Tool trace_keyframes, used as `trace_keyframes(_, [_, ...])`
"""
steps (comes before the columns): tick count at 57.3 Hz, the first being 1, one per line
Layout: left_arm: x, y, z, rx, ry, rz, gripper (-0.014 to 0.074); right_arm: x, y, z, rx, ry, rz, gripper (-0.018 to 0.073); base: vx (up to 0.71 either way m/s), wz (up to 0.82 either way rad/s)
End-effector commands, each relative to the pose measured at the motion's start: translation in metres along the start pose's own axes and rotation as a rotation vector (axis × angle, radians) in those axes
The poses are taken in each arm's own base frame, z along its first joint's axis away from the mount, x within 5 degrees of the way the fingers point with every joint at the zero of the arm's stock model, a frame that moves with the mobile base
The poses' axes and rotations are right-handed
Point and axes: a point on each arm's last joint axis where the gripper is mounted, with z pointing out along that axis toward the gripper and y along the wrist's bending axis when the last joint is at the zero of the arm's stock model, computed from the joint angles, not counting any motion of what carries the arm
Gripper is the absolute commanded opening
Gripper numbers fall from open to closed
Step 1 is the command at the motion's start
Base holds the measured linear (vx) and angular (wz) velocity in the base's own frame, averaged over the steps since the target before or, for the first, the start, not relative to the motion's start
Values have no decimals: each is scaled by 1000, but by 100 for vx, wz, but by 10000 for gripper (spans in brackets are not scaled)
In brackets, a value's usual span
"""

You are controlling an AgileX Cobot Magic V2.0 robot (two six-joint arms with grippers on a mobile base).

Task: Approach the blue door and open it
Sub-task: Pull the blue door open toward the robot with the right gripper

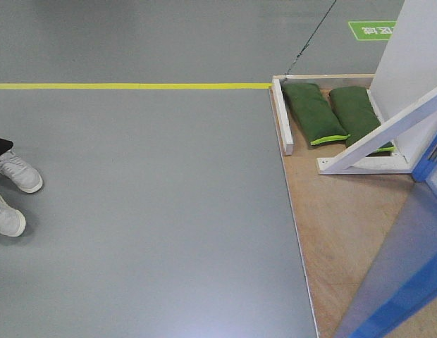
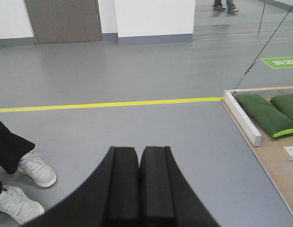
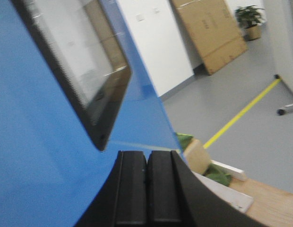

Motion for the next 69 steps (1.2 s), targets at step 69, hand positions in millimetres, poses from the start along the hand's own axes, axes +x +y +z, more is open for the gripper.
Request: trace_keyframes(69, [-17,0,-4,7,-123,-9,73,66,180,-9,-700,80,-41,12,0,0])
